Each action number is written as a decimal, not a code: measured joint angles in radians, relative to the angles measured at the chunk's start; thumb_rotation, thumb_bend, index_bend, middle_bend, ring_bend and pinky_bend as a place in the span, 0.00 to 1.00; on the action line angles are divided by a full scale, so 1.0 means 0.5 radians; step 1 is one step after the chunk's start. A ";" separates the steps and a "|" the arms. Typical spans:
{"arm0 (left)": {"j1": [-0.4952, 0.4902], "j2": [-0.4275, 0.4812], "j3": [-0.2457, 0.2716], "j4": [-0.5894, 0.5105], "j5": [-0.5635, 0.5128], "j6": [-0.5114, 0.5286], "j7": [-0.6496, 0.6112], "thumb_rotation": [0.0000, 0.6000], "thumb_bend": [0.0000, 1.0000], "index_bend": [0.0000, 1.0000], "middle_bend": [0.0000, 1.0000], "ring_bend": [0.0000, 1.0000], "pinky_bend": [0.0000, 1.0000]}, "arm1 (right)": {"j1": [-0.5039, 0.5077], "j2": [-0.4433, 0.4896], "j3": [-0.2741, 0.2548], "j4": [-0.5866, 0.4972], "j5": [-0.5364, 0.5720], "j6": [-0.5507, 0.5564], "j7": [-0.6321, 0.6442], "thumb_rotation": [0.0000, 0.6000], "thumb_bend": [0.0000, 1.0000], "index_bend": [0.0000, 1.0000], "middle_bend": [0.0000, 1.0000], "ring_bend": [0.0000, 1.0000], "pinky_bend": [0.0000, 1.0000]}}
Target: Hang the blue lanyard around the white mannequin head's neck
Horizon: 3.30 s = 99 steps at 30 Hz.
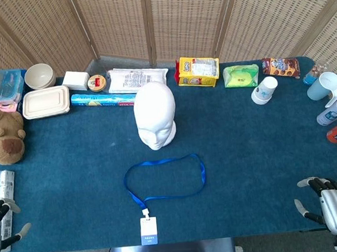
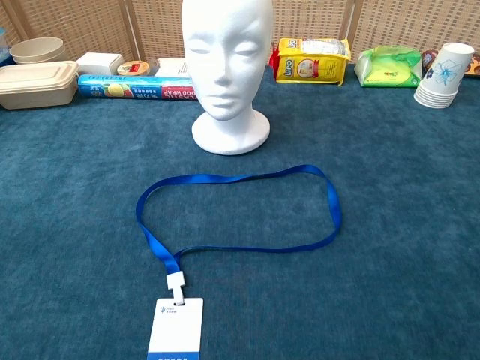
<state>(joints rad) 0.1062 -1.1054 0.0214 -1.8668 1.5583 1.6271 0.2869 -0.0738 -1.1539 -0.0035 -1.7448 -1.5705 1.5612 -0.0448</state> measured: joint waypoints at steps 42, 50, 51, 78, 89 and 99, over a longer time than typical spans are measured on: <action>-0.152 0.055 -0.103 -0.100 -0.070 -0.137 0.056 0.92 0.16 0.49 0.38 0.35 0.24 | 0.406 -0.078 0.268 -0.300 0.149 -0.362 -0.252 0.86 0.35 0.44 0.79 0.93 0.96; -0.206 0.057 -0.141 -0.117 -0.113 -0.184 0.100 0.92 0.16 0.49 0.38 0.35 0.24 | 0.592 -0.200 0.378 -0.369 0.356 -0.541 -0.457 0.87 0.30 0.46 0.87 1.00 1.00; -0.213 0.058 -0.145 -0.120 -0.117 -0.189 0.105 0.92 0.16 0.49 0.38 0.35 0.24 | 0.609 -0.217 0.389 -0.373 0.389 -0.556 -0.488 0.86 0.30 0.46 0.87 1.00 1.00; -0.383 0.078 -0.203 -0.113 -0.257 -0.374 0.129 0.93 0.16 0.49 0.38 0.35 0.24 | 1.204 -1.055 0.574 -0.100 1.316 -0.616 -1.595 0.86 0.27 0.46 0.90 1.00 1.00; -0.458 0.080 -0.220 -0.077 -0.310 -0.468 0.095 0.93 0.16 0.49 0.38 0.35 0.24 | 1.368 -1.345 0.634 0.085 1.554 -0.400 -1.859 0.86 0.26 0.46 0.90 1.00 1.00; -0.496 0.076 -0.209 -0.021 -0.368 -0.534 0.038 0.93 0.16 0.49 0.38 0.35 0.24 | 1.485 -1.544 0.708 0.254 1.690 -0.246 -2.009 0.86 0.26 0.44 0.90 1.00 1.00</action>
<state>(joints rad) -0.1418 -1.0676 -0.0830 -1.8773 1.3745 1.3602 0.3060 0.6687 -1.9262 0.3505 -1.6177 -0.7255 1.4384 -1.0492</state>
